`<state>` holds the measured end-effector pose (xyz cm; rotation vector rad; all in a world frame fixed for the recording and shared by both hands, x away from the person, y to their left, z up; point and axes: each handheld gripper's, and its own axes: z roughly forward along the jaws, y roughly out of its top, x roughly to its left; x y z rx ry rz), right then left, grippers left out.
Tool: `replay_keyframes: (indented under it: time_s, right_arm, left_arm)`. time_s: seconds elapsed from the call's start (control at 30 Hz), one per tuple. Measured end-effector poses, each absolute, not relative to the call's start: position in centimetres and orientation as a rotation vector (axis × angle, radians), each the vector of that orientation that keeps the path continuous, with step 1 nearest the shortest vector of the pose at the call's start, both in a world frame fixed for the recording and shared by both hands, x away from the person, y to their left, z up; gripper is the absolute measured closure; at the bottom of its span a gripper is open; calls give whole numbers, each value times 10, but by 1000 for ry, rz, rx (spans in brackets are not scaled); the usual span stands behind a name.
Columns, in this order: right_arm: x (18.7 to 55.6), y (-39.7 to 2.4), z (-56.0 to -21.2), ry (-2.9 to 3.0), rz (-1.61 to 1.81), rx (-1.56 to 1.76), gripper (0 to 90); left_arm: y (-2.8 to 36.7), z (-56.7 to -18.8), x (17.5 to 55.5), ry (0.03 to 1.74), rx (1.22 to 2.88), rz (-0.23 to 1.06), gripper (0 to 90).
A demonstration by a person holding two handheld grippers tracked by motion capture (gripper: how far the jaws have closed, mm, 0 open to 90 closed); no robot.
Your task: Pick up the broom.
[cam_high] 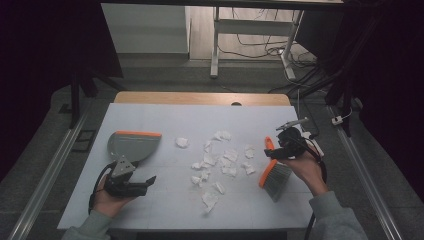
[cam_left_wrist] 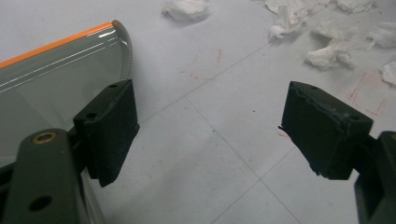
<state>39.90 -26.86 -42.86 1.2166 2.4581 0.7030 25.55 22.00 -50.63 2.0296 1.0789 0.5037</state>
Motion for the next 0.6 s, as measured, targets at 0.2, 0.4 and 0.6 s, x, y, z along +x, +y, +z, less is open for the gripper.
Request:
replay_keyframes:
  time_s: [0.2, 0.4, 0.6]
  right_arm:
    - [425, -272, -451, 2488, 510, 1431, 313]
    - [436, -277, -464, 2492, 445, 1526, 312]
    - [439, -266, -476, 2504, 322, 1532, 346]
  left_arm:
    - [219, -507, 256, 1074, 2035, 501, 197]
    - [220, -506, 256, 1071, 2022, 488, 197]
    - [221, -503, 255, 1068, 2010, 479, 197]
